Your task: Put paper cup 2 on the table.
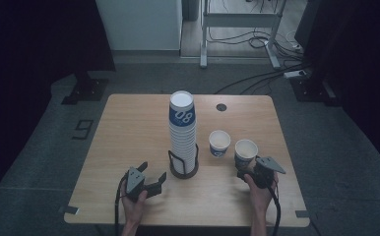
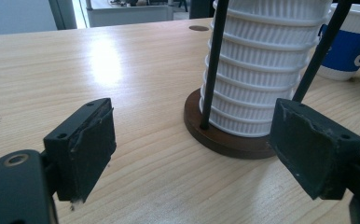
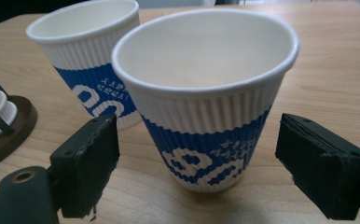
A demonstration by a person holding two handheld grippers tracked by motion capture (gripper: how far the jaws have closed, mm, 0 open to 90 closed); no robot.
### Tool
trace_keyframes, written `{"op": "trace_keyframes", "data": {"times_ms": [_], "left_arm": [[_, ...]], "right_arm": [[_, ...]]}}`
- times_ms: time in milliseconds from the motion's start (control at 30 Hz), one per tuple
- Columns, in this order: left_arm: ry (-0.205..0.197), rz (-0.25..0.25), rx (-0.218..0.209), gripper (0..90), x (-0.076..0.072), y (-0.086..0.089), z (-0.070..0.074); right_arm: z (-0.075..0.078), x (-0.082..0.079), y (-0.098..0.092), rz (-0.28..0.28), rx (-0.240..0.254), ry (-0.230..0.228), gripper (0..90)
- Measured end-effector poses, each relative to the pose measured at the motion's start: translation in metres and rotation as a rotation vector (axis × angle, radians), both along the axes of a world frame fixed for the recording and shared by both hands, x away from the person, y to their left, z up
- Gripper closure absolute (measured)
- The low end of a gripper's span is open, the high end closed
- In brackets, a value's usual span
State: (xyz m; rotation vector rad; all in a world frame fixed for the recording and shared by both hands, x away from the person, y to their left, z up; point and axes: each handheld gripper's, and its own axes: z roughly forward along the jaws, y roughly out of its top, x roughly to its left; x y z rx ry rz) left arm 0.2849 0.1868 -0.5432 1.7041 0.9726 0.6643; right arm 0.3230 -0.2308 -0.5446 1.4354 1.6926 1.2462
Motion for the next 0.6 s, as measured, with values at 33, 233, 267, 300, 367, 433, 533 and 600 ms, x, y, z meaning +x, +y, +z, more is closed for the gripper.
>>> {"op": "trace_keyframes", "data": {"times_ms": [33, 233, 267, 300, 367, 433, 533, 600], "left_arm": [[-0.001, -0.001, 0.005, 14.3, 0.000, 0.000, 0.000], [-0.005, 0.003, 0.014, 14.3, -0.002, -0.001, 0.000], [-0.006, 0.003, 0.015, 14.2, -0.002, -0.001, 0.000], [-0.003, 0.004, 0.017, 14.2, -0.002, -0.001, 0.000], [-0.003, 0.009, 0.019, 14.2, -0.002, -0.001, 0.000], [-0.002, 0.010, 0.025, 14.2, -0.003, -0.002, 0.000], [-0.001, 0.014, 0.023, 14.2, -0.004, -0.002, 0.000], [-0.010, 0.025, 0.017, 14.3, -0.005, -0.001, 0.000]], "right_arm": [[0.000, -0.003, 0.000, 0.001, 0.009, -0.007, 12.8], [0.005, -0.022, -0.003, -0.014, 0.027, -0.055, 12.8], [0.006, -0.024, -0.002, -0.012, 0.029, -0.063, 12.8], [0.007, -0.028, -0.001, -0.008, 0.031, -0.072, 12.8], [0.009, -0.034, 0.002, 0.000, 0.036, -0.086, 12.8], [0.010, -0.040, 0.005, 0.017, 0.039, -0.113, 12.9], [0.012, -0.044, 0.013, 0.036, 0.025, -0.124, 12.9], [0.012, -0.046, 0.019, 0.062, 0.038, -0.145, 12.9]]}}
